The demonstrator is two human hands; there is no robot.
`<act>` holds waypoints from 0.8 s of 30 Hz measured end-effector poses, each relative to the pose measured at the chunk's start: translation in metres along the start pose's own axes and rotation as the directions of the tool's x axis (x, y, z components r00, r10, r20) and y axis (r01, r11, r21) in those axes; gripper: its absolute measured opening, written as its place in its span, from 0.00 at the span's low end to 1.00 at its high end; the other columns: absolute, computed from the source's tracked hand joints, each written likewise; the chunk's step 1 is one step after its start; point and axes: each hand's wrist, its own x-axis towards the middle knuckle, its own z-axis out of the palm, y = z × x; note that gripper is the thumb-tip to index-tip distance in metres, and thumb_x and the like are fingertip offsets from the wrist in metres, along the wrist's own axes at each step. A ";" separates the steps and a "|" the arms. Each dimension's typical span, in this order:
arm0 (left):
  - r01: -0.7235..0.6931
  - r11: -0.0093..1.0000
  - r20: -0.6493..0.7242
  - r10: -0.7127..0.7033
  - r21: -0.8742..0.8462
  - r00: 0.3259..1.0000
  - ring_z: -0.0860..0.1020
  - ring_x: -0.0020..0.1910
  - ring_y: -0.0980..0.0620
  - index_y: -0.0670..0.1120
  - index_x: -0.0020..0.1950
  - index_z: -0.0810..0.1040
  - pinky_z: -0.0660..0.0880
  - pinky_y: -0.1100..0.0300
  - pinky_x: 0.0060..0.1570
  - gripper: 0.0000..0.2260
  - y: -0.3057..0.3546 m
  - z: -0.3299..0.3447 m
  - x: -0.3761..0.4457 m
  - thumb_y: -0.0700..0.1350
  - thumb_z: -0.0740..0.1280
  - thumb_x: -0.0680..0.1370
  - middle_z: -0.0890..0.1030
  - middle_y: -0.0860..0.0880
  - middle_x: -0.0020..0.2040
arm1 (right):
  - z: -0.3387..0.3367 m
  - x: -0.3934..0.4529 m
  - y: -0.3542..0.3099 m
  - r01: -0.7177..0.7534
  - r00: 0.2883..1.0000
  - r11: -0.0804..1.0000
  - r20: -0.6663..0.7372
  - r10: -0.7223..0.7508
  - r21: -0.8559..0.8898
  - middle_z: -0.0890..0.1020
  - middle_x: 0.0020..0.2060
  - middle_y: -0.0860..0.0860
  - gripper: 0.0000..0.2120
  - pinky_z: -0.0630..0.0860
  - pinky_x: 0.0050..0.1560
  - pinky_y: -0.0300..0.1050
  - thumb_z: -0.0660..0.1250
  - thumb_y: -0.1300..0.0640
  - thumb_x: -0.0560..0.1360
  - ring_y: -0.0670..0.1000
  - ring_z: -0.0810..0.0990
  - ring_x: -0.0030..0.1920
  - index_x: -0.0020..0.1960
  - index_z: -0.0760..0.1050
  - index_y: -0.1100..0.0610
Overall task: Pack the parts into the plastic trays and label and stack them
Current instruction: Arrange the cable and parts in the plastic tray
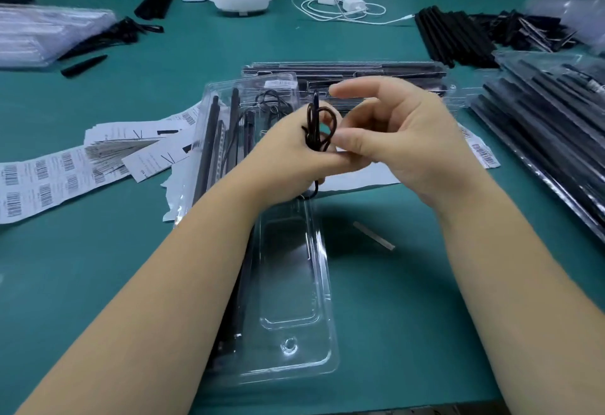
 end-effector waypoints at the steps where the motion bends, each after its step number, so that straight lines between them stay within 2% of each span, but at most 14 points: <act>1: -0.004 1.000 0.007 0.004 0.010 1.000 0.68 0.29 0.55 0.40 0.39 0.68 0.67 0.63 0.30 0.15 0.001 0.000 -0.001 0.45 0.73 0.67 0.70 0.53 0.29 | 0.000 0.000 0.000 -0.022 1.000 0.996 0.010 0.021 0.081 0.81 0.32 0.47 0.18 0.75 0.38 0.38 0.69 0.66 0.66 0.49 0.79 0.35 0.53 0.76 0.52; 4: 0.018 1.000 0.009 -0.018 -0.011 1.000 0.69 0.28 0.52 0.42 0.34 0.70 0.67 0.61 0.32 0.18 0.003 -0.004 -0.004 0.55 0.71 0.69 0.70 0.51 0.27 | -0.012 0.002 -0.003 -0.113 0.993 0.879 0.021 0.117 0.463 0.84 0.39 0.53 0.18 0.78 0.38 0.40 0.64 0.69 0.67 0.51 0.82 0.35 0.56 0.74 0.58; 5: 0.024 1.000 0.000 -0.024 -0.011 1.000 0.70 0.29 0.51 0.42 0.34 0.69 0.67 0.59 0.34 0.19 0.004 -0.005 -0.005 0.56 0.71 0.70 0.71 0.50 0.27 | -0.016 0.002 -0.004 -0.117 0.992 0.836 0.017 0.128 0.535 0.84 0.41 0.55 0.17 0.78 0.39 0.40 0.64 0.70 0.67 0.52 0.83 0.37 0.54 0.74 0.60; 8: 0.026 1.000 0.000 -0.026 0.012 1.000 0.72 0.30 0.53 0.39 0.33 0.70 0.68 0.62 0.35 0.19 0.006 -0.004 -0.005 0.53 0.68 0.73 0.73 0.49 0.28 | -0.018 0.001 -0.003 -0.081 0.996 0.812 0.020 0.085 0.578 0.85 0.41 0.56 0.12 0.79 0.40 0.41 0.67 0.69 0.66 0.53 0.84 0.38 0.47 0.80 0.59; 9: 0.031 0.999 0.008 -0.032 0.016 0.999 0.72 0.31 0.54 0.40 0.32 0.71 0.69 0.65 0.35 0.18 0.007 -0.003 -0.005 0.53 0.68 0.73 0.74 0.50 0.28 | -0.016 0.001 -0.002 -0.064 0.998 0.839 0.012 0.068 0.541 0.85 0.40 0.55 0.11 0.79 0.40 0.42 0.68 0.68 0.66 0.52 0.84 0.37 0.46 0.81 0.58; 11: 0.033 0.999 0.019 -0.034 0.028 0.999 0.75 0.33 0.56 0.47 0.31 0.75 0.70 0.70 0.38 0.13 0.007 -0.002 -0.005 0.51 0.68 0.73 0.77 0.51 0.29 | -0.009 0.001 -0.001 -0.018 0.999 0.945 -0.028 0.029 0.327 0.84 0.38 0.50 0.10 0.78 0.40 0.43 0.69 0.67 0.68 0.49 0.82 0.36 0.46 0.81 0.55; 12: 0.033 0.998 0.013 -0.034 0.046 0.999 0.77 0.35 0.56 0.50 0.31 0.77 0.71 0.69 0.41 0.11 0.007 -0.002 -0.004 0.51 0.68 0.73 0.78 0.51 0.30 | -0.004 0.001 -0.001 0.002 0.999 0.976 -0.034 0.005 0.216 0.84 0.38 0.48 0.11 0.77 0.41 0.45 0.68 0.66 0.69 0.49 0.80 0.35 0.48 0.80 0.55; 14: 0.050 0.997 -0.012 -0.049 0.060 0.999 0.78 0.35 0.55 0.52 0.31 0.78 0.72 0.61 0.44 0.11 0.006 -0.002 -0.004 0.51 0.66 0.74 0.79 0.50 0.30 | 0.005 -0.001 -0.002 0.050 0.998 0.983 0.017 -0.054 0.175 0.83 0.38 0.48 0.12 0.77 0.39 0.47 0.65 0.68 0.72 0.54 0.78 0.32 0.53 0.79 0.56; 16: 0.078 0.995 -0.049 -0.074 0.068 0.996 0.76 0.30 0.54 0.53 0.30 0.76 0.71 0.57 0.39 0.12 0.007 -0.001 -0.005 0.51 0.63 0.73 0.76 0.50 0.26 | 0.011 -0.002 -0.002 0.072 0.996 0.983 0.047 -0.081 0.172 0.82 0.40 0.50 0.13 0.76 0.38 0.45 0.66 0.66 0.73 0.55 0.76 0.32 0.55 0.78 0.53; 18: 0.088 0.984 -0.036 -0.084 0.154 0.996 0.74 0.25 0.55 0.53 0.28 0.76 0.71 0.62 0.31 0.13 0.009 0.001 -0.006 0.49 0.61 0.72 0.75 0.51 0.23 | 0.013 -0.003 0.000 0.069 0.997 0.997 0.029 -0.069 0.016 0.77 0.42 0.47 0.13 0.73 0.42 0.41 0.70 0.55 0.70 0.49 0.74 0.38 0.54 0.78 0.48; 19: 0.087 0.977 -0.008 -0.087 0.197 0.996 0.73 0.24 0.56 0.52 0.28 0.75 0.71 0.63 0.28 0.12 0.010 0.002 -0.006 0.45 0.59 0.71 0.74 0.51 0.23 | 0.015 -0.004 0.001 0.077 0.997 0.989 0.013 -0.076 -0.128 0.75 0.42 0.44 0.15 0.71 0.45 0.38 0.72 0.50 0.68 0.45 0.74 0.41 0.54 0.77 0.45; 21: 0.099 0.969 0.044 -0.112 0.225 0.993 0.72 0.24 0.54 0.50 0.29 0.73 0.71 0.63 0.24 0.12 0.011 0.006 -0.006 0.38 0.58 0.70 0.74 0.48 0.25 | 0.023 -0.006 0.004 0.135 0.986 0.898 -0.029 -0.161 -0.419 0.75 0.43 0.43 0.13 0.70 0.48 0.35 0.71 0.47 0.68 0.40 0.73 0.44 0.51 0.75 0.46; 22: 0.102 0.967 0.054 -0.118 0.234 0.992 0.72 0.24 0.54 0.50 0.29 0.73 0.70 0.63 0.23 0.12 0.011 0.006 -0.005 0.37 0.59 0.70 0.74 0.49 0.25 | 0.028 -0.006 0.005 0.156 0.976 0.853 -0.056 -0.211 -0.498 0.77 0.42 0.44 0.09 0.71 0.48 0.37 0.69 0.48 0.70 0.41 0.73 0.44 0.49 0.76 0.48; 24: 0.104 0.964 0.035 -0.116 0.245 0.993 0.72 0.24 0.55 0.50 0.29 0.75 0.70 0.63 0.24 0.08 0.012 0.006 -0.006 0.41 0.63 0.67 0.75 0.51 0.25 | 0.031 -0.005 0.005 0.138 0.963 0.814 -0.117 -0.244 -0.565 0.79 0.38 0.45 0.06 0.72 0.45 0.44 0.65 0.50 0.74 0.45 0.75 0.41 0.45 0.77 0.53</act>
